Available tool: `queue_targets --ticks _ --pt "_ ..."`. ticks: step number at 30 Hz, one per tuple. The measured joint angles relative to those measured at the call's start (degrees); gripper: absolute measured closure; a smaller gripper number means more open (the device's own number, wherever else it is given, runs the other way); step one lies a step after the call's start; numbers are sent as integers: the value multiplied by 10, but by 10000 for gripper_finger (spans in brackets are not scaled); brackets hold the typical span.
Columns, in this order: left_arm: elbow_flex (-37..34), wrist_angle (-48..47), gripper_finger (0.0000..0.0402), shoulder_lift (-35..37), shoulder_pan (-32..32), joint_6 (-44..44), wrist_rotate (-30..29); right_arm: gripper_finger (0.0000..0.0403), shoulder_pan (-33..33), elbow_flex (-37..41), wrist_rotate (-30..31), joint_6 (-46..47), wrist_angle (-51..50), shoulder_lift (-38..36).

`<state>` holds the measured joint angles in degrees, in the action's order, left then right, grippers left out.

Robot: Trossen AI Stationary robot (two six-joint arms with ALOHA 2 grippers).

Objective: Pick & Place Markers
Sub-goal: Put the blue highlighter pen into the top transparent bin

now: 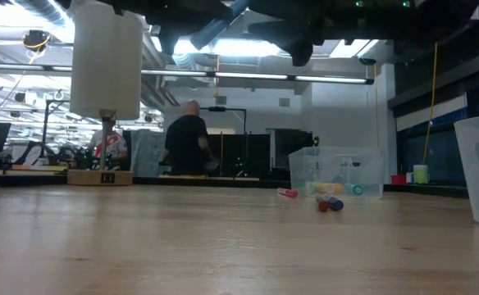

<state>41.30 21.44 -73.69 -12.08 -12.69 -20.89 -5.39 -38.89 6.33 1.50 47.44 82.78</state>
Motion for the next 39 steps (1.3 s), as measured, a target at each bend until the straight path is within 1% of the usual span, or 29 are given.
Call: queue_targets --ticks 10,14,17,20,23,25,27,31,39 --pt "0 -7 350 0 0 0 0 184 0 -4 -13 -4 10 1" --pt "0 -6 350 0 5 4 0 186 0 -4 -48 -1 35 1" --pt "0 -3 350 0 11 4 1 186 0 -4 -54 12 42 1" --pt "0 3 350 -2 12 4 9 186 0 -4 -52 15 45 1" --pt "0 14 349 -10 12 4 11 186 -1 -4 -29 15 46 1" --pt "0 16 349 -16 13 4 11 186 0 -4 -26 16 46 1" --pt "0 18 349 -23 14 4 11 186 0 -4 -26 25 49 1" --pt "0 51 348 -34 14 18 16 187 0 -4 -25 28 50 1" --pt "0 65 348 -35 14 30 16 187 0 -4 -25 32 43 1"
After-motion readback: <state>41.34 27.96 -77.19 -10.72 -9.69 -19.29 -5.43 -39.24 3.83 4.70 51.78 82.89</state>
